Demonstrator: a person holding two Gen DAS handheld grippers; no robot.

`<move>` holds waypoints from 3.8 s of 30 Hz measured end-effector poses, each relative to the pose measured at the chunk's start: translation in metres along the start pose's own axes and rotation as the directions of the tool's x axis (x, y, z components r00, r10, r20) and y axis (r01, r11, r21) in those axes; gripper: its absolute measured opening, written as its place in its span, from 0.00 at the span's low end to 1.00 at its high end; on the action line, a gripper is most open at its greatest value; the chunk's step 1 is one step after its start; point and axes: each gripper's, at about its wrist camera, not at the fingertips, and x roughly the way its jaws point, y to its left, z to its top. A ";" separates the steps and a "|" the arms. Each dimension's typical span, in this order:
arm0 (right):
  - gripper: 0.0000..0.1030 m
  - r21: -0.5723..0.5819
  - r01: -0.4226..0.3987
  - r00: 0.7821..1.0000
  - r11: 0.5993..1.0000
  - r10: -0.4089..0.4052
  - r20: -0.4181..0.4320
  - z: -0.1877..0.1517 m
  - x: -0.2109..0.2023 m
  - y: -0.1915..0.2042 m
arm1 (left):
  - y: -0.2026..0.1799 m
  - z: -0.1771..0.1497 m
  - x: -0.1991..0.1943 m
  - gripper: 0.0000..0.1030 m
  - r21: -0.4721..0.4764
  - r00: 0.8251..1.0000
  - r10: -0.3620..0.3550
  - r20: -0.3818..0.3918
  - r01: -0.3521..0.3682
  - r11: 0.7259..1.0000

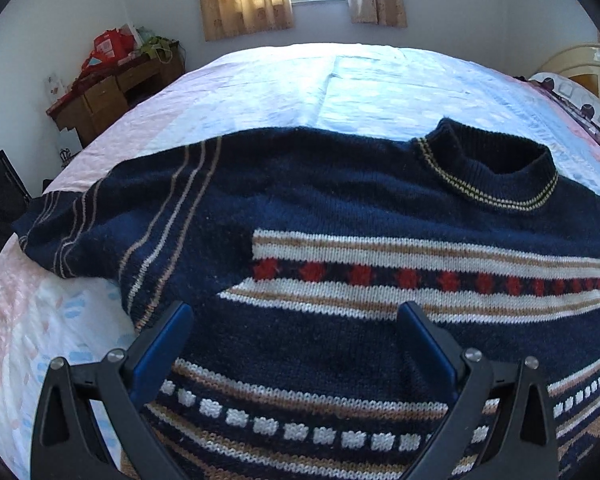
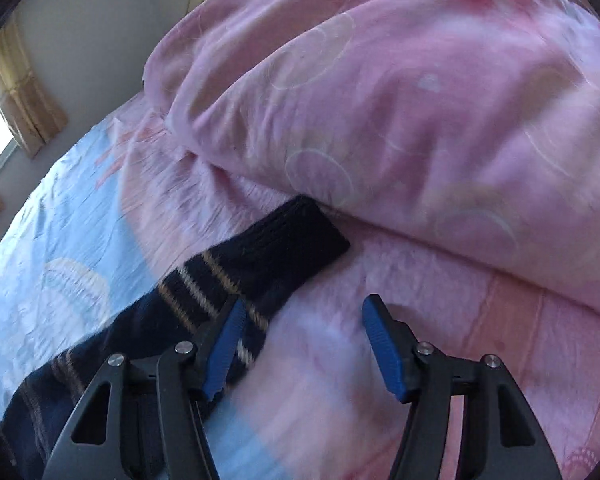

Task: Fold small clothes
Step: 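Move the right tool to the sweater's sleeve cuff and close on it, then lift the sleeve with the right tool and lay it across the sweater body, then grasp the other sleeve cuff with the left tool while the right tool releases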

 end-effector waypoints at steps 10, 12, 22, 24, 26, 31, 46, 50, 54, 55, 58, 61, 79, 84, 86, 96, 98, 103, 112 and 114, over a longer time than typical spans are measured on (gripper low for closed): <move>0.08 -0.068 -0.011 1.000 0.998 0.011 -0.004 -0.001 0.001 0.036 | 0.002 -0.001 0.005 1.00 -0.019 0.999 -0.031 -0.018 0.030 0.999; 0.08 -0.107 -0.017 1.000 0.994 0.018 0.017 -0.006 -0.011 0.047 | 0.002 -0.001 0.005 1.00 -0.016 0.999 -0.037 -0.015 0.037 0.999; 0.07 -0.329 -0.131 0.982 0.935 0.168 0.085 -0.035 -0.084 0.151 | 0.004 -0.006 -0.002 1.00 -0.016 0.998 -0.059 0.012 0.059 0.998; 0.07 -0.372 -0.168 0.974 0.913 0.211 0.078 -0.048 -0.098 0.174 | 0.005 -0.005 -0.003 1.00 -0.022 0.998 -0.066 0.015 0.066 0.998; 0.07 -0.418 -0.206 0.964 0.885 0.257 0.068 -0.066 -0.116 0.199 | 0.006 -0.006 -0.002 1.00 -0.024 0.997 -0.075 0.013 0.075 0.997; 0.07 -0.503 -0.307 0.930 0.808 0.367 0.022 -0.119 -0.154 0.260 | 0.009 -0.006 0.000 1.00 -0.034 0.995 -0.100 0.011 0.101 0.994; 0.05 -0.649 -0.497 0.844 0.576 0.494 -0.208 -0.294 -0.176 0.390 | 0.017 -0.007 -0.002 1.00 -0.061 0.990 -0.142 0.023 0.143 0.988; 0.05 -0.677 -0.559 0.806 0.479 0.507 -0.307 -0.327 -0.176 0.399 | 0.015 -0.006 -0.002 1.00 -0.051 0.990 -0.142 0.018 0.143 0.988; 0.14 -0.652 -0.617 0.765 0.441 0.530 -0.365 -0.322 -0.184 0.378 | 0.009 -0.004 0.002 1.00 -0.020 0.988 -0.153 -0.013 0.152 0.988; 0.23 -0.651 -0.616 0.763 0.444 0.541 -0.353 -0.314 -0.186 0.368 | 0.007 -0.003 0.001 1.00 -0.004 0.987 -0.161 -0.025 0.161 0.987; 0.66 -0.631 -0.609 0.759 0.481 0.583 -0.290 -0.280 -0.188 0.324 | -0.004 0.001 -0.014 0.98 0.041 0.983 -0.184 -0.014 0.184 0.982; 0.66 -0.570 -0.563 0.796 0.598 0.578 -0.180 -0.237 -0.176 0.267 | -0.031 0.012 -0.039 0.98 0.120 0.973 -0.232 0.006 0.229 0.966; 0.66 -0.328 -0.505 0.851 0.798 0.524 -0.036 -0.198 -0.112 0.162 | -0.165 0.051 0.012 0.36 0.070 0.904 -0.392 -0.169 0.408 0.910; 0.66 -0.249 -0.529 0.842 0.811 0.538 -0.037 -0.192 -0.104 0.150 | -0.177 0.053 -0.015 0.09 0.131 0.904 -0.413 -0.113 0.426 0.895; 0.66 -0.225 -0.530 0.843 0.818 0.536 -0.038 -0.191 -0.102 0.147 | -0.171 0.061 -0.021 0.09 0.109 0.896 -0.432 -0.100 0.441 0.891; 0.66 -0.255 -0.525 0.843 0.812 0.538 -0.024 -0.194 -0.107 0.151 | -0.091 0.095 -0.067 0.09 0.103 0.895 -0.444 0.035 0.439 0.893; 0.66 -0.259 -0.524 0.843 0.811 0.537 -0.023 -0.195 -0.108 0.152 | -0.081 0.094 -0.069 0.08 0.110 0.903 -0.427 0.050 0.420 0.901; 0.66 -0.260 -0.523 0.844 0.812 0.536 -0.025 -0.195 -0.107 0.151 | -0.049 0.086 -0.062 0.08 0.090 0.915 -0.400 0.048 0.394 0.914; 0.66 -0.288 -0.520 0.844 0.804 0.535 -0.030 -0.197 -0.107 0.156 | -0.023 0.069 -0.039 0.08 0.038 0.928 -0.372 0.012 0.371 0.928; 0.66 -0.288 -0.520 0.844 0.804 0.536 -0.030 -0.197 -0.107 0.155 | -0.017 0.067 -0.037 0.08 0.027 0.928 -0.372 0.011 0.372 0.928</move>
